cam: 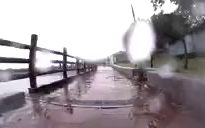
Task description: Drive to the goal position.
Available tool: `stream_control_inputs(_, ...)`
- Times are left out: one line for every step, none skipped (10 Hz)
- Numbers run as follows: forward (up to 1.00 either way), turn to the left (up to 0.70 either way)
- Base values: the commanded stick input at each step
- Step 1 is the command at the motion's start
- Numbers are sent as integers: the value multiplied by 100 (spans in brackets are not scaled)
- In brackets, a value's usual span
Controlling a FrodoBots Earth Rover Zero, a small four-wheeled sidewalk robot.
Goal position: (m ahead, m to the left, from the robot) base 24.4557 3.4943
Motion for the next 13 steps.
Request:
stream_control_inputs(100, 0)
stream_control_inputs(100, 0)
stream_control_inputs(100, 0)
stream_control_inputs(100, 0)
stream_control_inputs(100, 0)
stream_control_inputs(100, 0)
stream_control_inputs(100, 0)
stream_control_inputs(100, 6)
stream_control_inputs(100, 16)
stream_control_inputs(100, 24)
stream_control_inputs(100, 11)
stream_control_inputs(100, 0)
stream_control_inputs(100, 0)
